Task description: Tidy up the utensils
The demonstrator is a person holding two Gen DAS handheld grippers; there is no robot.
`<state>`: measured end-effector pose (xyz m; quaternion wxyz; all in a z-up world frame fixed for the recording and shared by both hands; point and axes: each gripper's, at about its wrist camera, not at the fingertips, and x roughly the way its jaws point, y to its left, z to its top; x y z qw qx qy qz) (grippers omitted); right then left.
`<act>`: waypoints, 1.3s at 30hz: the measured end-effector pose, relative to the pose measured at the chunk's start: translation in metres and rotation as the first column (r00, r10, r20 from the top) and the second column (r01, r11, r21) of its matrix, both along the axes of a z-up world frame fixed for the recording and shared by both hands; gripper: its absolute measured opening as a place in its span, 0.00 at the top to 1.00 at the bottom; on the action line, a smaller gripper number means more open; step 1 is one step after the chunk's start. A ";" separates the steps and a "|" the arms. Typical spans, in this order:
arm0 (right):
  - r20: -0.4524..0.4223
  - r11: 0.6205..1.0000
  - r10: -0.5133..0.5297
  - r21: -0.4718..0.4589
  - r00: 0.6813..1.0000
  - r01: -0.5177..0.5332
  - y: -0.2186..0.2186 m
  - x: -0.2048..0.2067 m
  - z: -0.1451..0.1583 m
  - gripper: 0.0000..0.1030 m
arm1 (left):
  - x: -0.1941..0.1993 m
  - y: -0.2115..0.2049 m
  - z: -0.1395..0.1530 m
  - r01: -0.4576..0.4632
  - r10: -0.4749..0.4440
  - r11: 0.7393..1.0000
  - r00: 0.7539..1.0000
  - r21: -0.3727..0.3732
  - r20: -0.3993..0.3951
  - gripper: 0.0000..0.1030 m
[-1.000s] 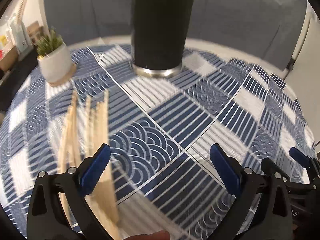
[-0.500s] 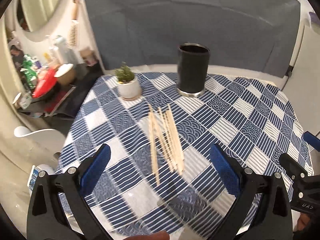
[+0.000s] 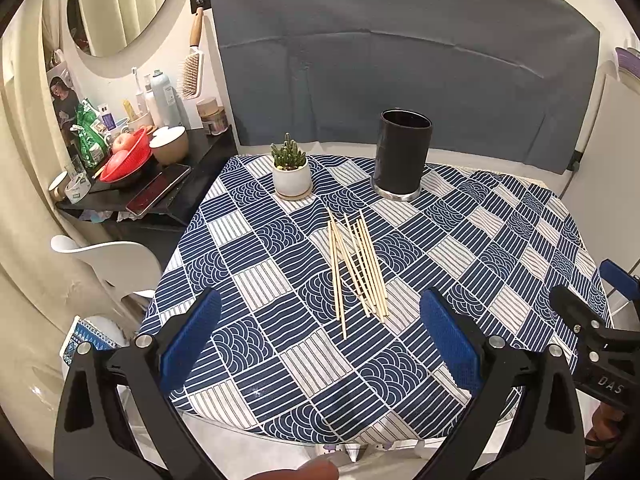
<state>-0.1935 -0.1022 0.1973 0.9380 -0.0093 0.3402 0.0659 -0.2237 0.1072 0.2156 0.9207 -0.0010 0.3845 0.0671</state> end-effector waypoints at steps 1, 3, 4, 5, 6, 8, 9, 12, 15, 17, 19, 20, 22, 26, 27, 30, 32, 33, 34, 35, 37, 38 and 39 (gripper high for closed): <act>0.004 1.000 0.003 0.000 1.000 -0.003 0.001 -0.001 0.001 0.07 | -0.001 0.000 0.001 0.005 -0.005 1.000 1.000 0.001 0.004 0.06; 0.006 1.000 -0.001 0.000 1.000 0.001 0.000 -0.001 0.002 0.07 | -0.002 -0.002 0.001 0.018 -0.018 1.000 1.000 0.001 0.007 0.06; 0.006 1.000 -0.003 0.000 1.000 0.003 0.000 -0.001 0.003 0.07 | -0.002 -0.002 0.001 0.023 -0.023 1.000 1.000 0.000 0.008 0.06; 0.008 1.000 -0.005 0.000 1.000 0.005 0.001 -0.002 0.003 0.07 | -0.002 -0.002 0.002 0.027 -0.027 1.000 1.000 0.000 0.008 0.06; 0.010 1.000 -0.007 -0.002 1.000 0.007 0.000 -0.002 0.004 0.07 | -0.003 -0.002 0.002 0.031 -0.031 1.000 0.999 -0.001 0.011 0.06; 0.015 1.000 -0.007 -0.006 1.000 0.007 0.001 -0.004 0.005 0.07 | -0.004 0.000 0.001 0.034 -0.034 0.999 0.999 -0.010 0.009 0.06; 0.017 1.000 -0.008 -0.007 1.000 0.008 0.001 -0.005 0.005 0.07 | -0.004 0.000 0.001 0.035 -0.034 0.999 0.999 -0.018 0.007 0.06; 0.021 1.000 -0.010 -0.007 1.000 0.010 0.001 -0.006 0.006 0.07 | -0.004 0.001 0.000 0.035 -0.035 0.999 0.999 -0.028 0.003 0.06; 0.020 1.000 -0.012 -0.010 1.000 0.012 0.002 -0.007 0.006 0.07 | -0.006 0.001 0.000 0.033 -0.033 0.999 0.999 -0.035 0.005 0.06; 0.022 1.000 -0.008 -0.011 1.000 0.008 0.004 -0.009 0.006 0.07 | -0.007 0.002 0.001 0.034 -0.034 0.999 0.999 -0.037 0.004 0.06; 0.031 1.000 0.001 -0.014 1.000 -0.001 0.006 -0.011 0.008 0.07 | -0.008 0.003 0.001 0.034 -0.034 0.999 0.999 -0.038 0.004 0.06; 0.033 1.000 0.004 -0.014 0.999 -0.004 0.007 -0.012 0.008 0.07 | -0.009 0.004 0.001 0.033 -0.033 0.999 0.999 -0.038 0.006 0.06; 0.036 1.000 0.003 -0.016 0.999 -0.002 0.008 -0.013 0.009 0.07 | -0.010 0.004 0.001 0.035 -0.035 0.999 0.999 -0.037 0.009 0.06; 0.040 1.000 -0.005 -0.014 0.999 0.006 0.007 -0.016 0.010 0.07 | -0.013 0.006 0.002 0.037 -0.036 0.998 0.999 -0.041 0.010 0.06; 0.041 1.000 -0.004 -0.014 0.999 0.004 0.008 -0.017 0.010 0.07 | -0.013 0.006 0.002 0.039 -0.038 0.998 0.999 -0.043 0.011 0.06; 0.046 1.000 0.000 -0.018 0.999 0.000 0.009 -0.019 0.011 0.07 | -0.014 0.007 0.001 0.044 -0.044 0.998 0.999 -0.046 0.007 0.06; 0.047 1.000 0.003 -0.021 0.999 -0.002 0.010 -0.021 0.012 0.07 | -0.016 0.007 0.000 0.048 -0.047 0.998 0.999 -0.049 0.007 0.06; 0.047 1.000 0.003 -0.022 0.999 -0.002 0.010 -0.021 0.012 0.07 | -0.016 0.007 -0.001 0.049 -0.048 0.998 0.999 -0.049 0.006 0.06; 0.047 1.000 0.004 -0.022 0.999 -0.003 0.010 -0.022 0.012 0.07 | -0.017 0.007 -0.001 0.049 -0.049 0.998 0.999 -0.051 0.006 0.06; 0.047 1.000 0.004 -0.023 0.999 -0.003 0.011 -0.022 0.012 0.07 | -0.017 0.008 -0.001 0.049 -0.048 0.997 0.999 -0.054 0.005 0.06; 0.050 1.000 0.006 -0.024 0.999 -0.005 0.011 -0.024 0.012 0.07 | -0.018 0.009 -0.002 0.046 -0.046 0.997 0.999 -0.058 0.005 0.06; 0.050 1.000 0.009 -0.024 0.999 -0.008 0.011 -0.023 0.012 0.07 | -0.019 0.009 -0.002 0.042 -0.042 0.997 0.999 -0.059 0.005 0.06; 0.052 1.000 0.009 -0.025 0.999 -0.008 0.011 -0.025 0.013 0.07 | -0.019 0.010 -0.002 0.039 -0.039 0.997 0.999 -0.062 0.005 0.06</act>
